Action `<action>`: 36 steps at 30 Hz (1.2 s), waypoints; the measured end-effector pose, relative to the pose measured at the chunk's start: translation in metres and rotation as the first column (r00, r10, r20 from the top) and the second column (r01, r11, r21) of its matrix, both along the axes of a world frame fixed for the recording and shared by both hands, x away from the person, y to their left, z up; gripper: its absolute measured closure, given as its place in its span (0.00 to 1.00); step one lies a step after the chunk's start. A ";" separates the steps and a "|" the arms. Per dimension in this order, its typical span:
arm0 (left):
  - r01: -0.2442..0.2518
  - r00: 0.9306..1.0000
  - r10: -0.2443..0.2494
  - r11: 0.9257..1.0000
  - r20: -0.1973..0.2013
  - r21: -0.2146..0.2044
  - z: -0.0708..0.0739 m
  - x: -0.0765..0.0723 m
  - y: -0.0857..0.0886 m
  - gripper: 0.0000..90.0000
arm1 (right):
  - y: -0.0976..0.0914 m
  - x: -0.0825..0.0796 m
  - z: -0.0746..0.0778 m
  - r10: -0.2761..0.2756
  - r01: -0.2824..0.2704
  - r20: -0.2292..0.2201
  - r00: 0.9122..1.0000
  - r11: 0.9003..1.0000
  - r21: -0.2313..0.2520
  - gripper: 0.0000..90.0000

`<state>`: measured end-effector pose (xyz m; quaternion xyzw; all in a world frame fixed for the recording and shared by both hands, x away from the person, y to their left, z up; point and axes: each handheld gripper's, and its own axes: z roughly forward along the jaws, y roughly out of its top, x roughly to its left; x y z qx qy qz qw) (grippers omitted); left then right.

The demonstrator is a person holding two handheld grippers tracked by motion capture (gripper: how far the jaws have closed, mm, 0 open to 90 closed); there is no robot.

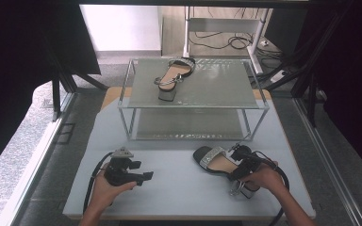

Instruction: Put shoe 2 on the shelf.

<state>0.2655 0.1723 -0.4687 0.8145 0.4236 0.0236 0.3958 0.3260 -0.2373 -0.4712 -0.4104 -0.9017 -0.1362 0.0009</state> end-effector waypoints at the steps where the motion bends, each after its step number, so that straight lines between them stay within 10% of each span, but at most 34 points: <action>1: 0.000 1.000 0.000 1.000 0.000 0.000 0.000 0.000 0.000 0.33 | 0.000 0.000 0.000 0.000 0.000 0.000 1.000 1.000 0.000 0.44; 8: 0.000 1.000 0.000 1.000 -0.005 0.003 -0.002 0.000 -0.001 0.33 | -0.016 0.001 0.015 -0.063 0.059 0.016 0.998 0.982 0.180 0.45; 12: -0.002 1.000 0.002 1.000 -0.007 -0.002 -0.002 0.001 0.000 0.33 | -0.022 0.000 0.017 -0.068 0.066 0.004 0.998 0.976 0.206 0.45; 22: 0.002 1.000 -0.003 1.000 -0.010 -0.004 -0.003 0.000 -0.002 0.34 | -0.007 -0.009 0.000 0.040 -0.039 0.012 0.999 0.999 -0.019 0.44; 36: 0.009 1.000 -0.009 1.000 -0.014 -0.004 -0.003 0.000 -0.002 0.33 | 0.013 0.004 -0.001 0.080 -0.081 -0.021 0.997 0.991 -0.110 0.45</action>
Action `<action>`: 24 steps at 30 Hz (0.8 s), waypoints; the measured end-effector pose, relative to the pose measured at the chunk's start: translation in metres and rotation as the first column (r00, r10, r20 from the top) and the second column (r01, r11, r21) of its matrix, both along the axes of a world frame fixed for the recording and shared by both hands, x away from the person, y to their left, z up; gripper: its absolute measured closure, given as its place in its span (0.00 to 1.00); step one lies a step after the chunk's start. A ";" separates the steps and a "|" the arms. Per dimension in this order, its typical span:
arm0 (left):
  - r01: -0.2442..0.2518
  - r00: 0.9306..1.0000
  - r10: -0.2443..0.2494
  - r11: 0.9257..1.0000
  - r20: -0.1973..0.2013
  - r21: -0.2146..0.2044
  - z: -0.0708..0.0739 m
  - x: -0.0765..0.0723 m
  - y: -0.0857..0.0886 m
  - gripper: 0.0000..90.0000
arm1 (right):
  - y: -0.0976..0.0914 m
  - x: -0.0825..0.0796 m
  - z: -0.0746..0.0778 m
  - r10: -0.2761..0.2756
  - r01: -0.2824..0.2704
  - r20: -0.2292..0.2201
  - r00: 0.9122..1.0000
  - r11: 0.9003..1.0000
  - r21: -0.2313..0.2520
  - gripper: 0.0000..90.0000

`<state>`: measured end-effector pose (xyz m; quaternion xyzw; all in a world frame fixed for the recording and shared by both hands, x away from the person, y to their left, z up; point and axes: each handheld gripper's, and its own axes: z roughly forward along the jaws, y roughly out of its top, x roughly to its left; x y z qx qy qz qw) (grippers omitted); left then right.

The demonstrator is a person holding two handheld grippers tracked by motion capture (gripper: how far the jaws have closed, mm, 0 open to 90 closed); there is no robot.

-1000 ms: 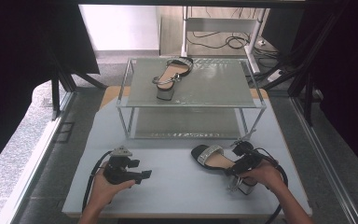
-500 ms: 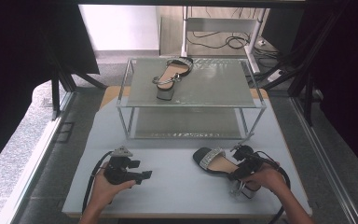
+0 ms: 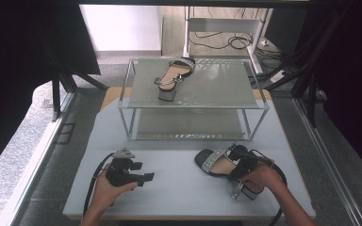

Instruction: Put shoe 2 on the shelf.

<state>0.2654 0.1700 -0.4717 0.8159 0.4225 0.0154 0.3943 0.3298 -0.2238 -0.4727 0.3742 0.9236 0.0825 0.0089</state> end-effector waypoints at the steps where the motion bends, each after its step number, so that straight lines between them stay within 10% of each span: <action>1: -0.003 1.000 0.003 1.000 0.003 -0.003 0.001 0.000 0.001 0.33 | 0.003 0.001 -0.001 0.000 0.000 -0.011 1.000 1.000 -0.027 0.46; 12: -0.003 1.000 0.003 1.000 0.008 -0.008 0.002 -0.001 0.002 0.33 | 0.003 0.002 -0.001 -0.027 0.026 -0.030 0.999 0.999 -0.034 0.48; 17: -0.010 1.000 0.010 1.000 0.006 -0.008 0.001 0.000 0.003 0.33 | -0.012 0.006 0.000 -0.077 0.081 -0.045 0.996 0.991 0.102 0.48; 24: -0.007 1.000 0.007 1.000 0.001 0.000 0.000 0.000 0.002 0.33 | -0.033 0.001 0.018 -0.104 0.112 -0.045 0.994 0.943 0.312 0.48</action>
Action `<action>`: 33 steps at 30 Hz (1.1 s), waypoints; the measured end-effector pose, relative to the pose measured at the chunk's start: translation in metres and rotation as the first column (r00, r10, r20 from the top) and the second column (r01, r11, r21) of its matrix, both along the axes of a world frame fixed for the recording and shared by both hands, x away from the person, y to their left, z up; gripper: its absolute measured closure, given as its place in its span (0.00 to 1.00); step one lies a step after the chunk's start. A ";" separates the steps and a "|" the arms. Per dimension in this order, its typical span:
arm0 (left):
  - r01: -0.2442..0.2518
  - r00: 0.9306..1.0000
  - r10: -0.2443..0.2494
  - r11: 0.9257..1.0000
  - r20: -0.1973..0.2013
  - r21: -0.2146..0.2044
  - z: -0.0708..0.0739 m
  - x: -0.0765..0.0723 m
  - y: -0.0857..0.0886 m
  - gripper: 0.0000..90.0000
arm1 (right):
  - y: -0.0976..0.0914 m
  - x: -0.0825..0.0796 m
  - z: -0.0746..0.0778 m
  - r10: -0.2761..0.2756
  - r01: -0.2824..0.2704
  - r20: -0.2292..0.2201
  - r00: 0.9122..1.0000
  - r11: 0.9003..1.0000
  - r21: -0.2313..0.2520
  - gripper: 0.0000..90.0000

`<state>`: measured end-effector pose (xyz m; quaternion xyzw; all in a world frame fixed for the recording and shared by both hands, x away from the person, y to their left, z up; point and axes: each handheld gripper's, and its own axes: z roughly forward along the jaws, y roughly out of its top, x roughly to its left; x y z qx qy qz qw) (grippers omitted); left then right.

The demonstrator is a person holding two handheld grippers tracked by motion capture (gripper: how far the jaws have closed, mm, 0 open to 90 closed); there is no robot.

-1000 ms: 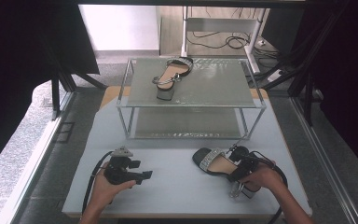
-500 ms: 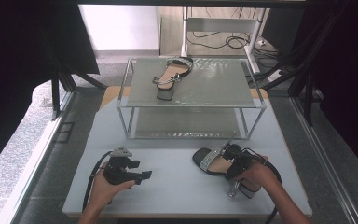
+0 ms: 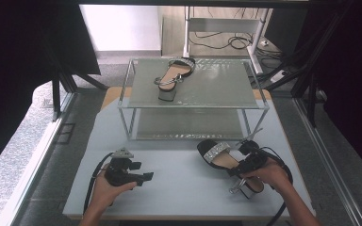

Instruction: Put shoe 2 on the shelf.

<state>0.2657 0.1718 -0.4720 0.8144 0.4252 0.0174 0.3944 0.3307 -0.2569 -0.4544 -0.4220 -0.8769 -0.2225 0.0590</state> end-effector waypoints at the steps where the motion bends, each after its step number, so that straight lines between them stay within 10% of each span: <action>1: 0.001 1.000 -0.001 1.000 0.000 0.000 0.000 0.000 0.000 0.33 | -0.003 -0.004 0.008 0.001 -0.002 0.014 1.000 0.999 0.041 0.48; 14: 0.001 1.000 -0.001 1.000 0.003 -0.001 0.001 0.000 0.001 0.34 | -0.006 -0.018 0.060 0.016 -0.035 0.114 0.993 0.985 0.169 0.48; 33: -0.004 1.000 0.004 1.000 0.011 -0.012 0.001 -0.001 0.002 0.34 | 0.006 0.003 0.130 -0.018 -0.024 0.205 0.979 0.980 0.200 0.48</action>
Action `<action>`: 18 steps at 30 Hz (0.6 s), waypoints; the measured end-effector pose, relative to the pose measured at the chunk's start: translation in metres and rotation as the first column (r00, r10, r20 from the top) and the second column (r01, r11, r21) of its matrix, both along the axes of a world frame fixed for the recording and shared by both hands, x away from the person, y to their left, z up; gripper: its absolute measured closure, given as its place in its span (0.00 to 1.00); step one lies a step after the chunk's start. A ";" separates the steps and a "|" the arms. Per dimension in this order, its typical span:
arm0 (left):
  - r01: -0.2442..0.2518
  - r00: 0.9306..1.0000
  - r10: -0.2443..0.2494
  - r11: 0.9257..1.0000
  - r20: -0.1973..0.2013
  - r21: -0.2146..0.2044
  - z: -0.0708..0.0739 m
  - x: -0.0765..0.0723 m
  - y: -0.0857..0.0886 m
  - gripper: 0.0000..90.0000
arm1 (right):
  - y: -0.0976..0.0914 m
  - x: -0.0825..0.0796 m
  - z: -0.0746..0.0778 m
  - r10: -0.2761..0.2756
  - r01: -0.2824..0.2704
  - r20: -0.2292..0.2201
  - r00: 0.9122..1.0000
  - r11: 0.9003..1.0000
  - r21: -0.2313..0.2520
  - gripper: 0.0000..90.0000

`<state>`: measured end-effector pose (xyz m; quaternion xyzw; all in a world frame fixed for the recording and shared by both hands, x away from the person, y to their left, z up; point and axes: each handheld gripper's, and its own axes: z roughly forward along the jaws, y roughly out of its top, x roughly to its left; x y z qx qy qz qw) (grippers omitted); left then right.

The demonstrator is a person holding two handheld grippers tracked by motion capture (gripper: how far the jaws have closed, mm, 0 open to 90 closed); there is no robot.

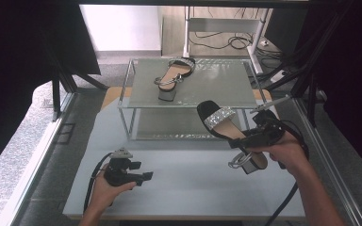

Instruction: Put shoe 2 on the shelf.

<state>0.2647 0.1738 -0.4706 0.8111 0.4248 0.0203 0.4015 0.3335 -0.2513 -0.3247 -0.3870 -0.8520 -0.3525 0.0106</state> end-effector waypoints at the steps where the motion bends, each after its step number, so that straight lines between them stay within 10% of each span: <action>1: 0.001 1.000 -0.001 1.000 -0.001 0.000 0.000 0.000 0.000 0.34 | 0.001 0.002 0.003 -0.002 0.002 0.005 1.000 1.000 0.001 0.48; 18: 0.011 1.000 -0.011 1.000 -0.003 -0.014 0.001 0.000 0.004 0.34 | 0.021 0.050 0.049 -0.067 0.067 0.005 0.998 0.998 -0.002 0.48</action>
